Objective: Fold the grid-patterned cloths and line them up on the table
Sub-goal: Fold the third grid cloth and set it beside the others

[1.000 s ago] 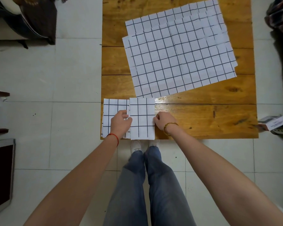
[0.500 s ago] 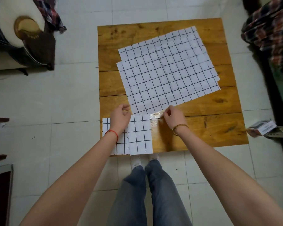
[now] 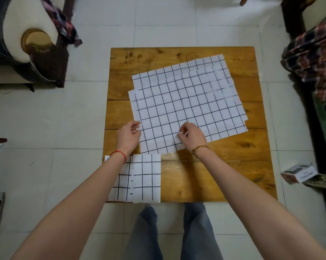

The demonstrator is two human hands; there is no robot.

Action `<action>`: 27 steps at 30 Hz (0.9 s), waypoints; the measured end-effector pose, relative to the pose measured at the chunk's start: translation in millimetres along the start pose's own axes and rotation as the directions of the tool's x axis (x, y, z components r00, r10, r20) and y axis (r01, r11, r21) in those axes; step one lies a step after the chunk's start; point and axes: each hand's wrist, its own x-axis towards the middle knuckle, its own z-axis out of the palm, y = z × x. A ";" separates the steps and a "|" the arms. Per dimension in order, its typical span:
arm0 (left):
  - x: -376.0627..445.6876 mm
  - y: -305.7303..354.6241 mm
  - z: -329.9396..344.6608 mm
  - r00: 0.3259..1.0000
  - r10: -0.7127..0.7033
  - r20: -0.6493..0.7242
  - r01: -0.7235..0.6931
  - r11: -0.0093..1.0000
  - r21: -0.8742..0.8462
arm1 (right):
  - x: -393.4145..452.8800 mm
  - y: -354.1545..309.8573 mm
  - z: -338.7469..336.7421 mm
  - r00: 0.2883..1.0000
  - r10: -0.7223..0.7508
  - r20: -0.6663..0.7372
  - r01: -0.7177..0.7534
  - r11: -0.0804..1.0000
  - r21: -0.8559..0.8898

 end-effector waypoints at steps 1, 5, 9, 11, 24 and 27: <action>4.5 1.9 3.8 1.000 0.009 -0.008 -0.009 1.000 0.016 | 6.2 3.5 -0.9 0.999 -0.016 0.029 0.017 0.999 -0.035; 15.1 6.5 21.2 0.998 0.069 0.012 -0.070 0.984 0.166 | 24.4 19.0 -2.1 0.981 -0.108 0.160 0.136 0.976 -0.172; 23.7 1.2 39.3 0.988 0.145 0.043 -0.151 0.935 0.322 | 34.2 36.8 2.0 0.911 -0.218 0.350 0.327 0.899 -0.291; 31.3 -7.3 43.9 0.981 0.181 0.071 -0.194 0.895 0.401 | 37.1 40.5 7.7 0.870 -0.270 0.413 0.406 0.867 -0.288; 46.0 -17.9 45.3 0.973 0.140 0.182 -0.222 0.780 0.585 | 47.0 42.3 37.9 0.764 -0.428 0.483 0.613 0.715 -0.337; 45.8 -20.5 44.4 0.970 0.136 0.204 -0.232 0.774 0.589 | 50.5 42.8 34.1 0.782 -0.440 0.441 0.599 0.724 -0.341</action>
